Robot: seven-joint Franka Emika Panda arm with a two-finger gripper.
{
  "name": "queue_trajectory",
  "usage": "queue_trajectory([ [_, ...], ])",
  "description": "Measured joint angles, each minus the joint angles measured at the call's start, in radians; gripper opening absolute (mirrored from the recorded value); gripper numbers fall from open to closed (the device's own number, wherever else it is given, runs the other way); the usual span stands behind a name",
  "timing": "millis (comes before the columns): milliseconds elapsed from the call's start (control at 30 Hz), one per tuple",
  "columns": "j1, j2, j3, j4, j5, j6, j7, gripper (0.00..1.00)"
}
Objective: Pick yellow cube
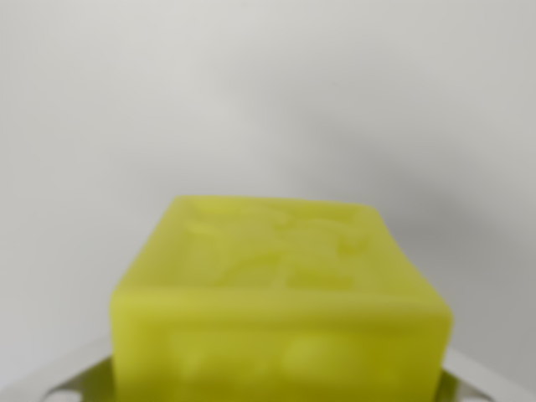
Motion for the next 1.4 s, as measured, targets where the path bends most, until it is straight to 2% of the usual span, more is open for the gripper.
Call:
queue_trajectory([
  [1067,0.001,-0.183,0.0,0.073,-0.007,-0.256,0.006,0.0],
  [1400,0.001,-0.193,0.0,0.08,-0.007,-0.273,0.006,0.0],
])
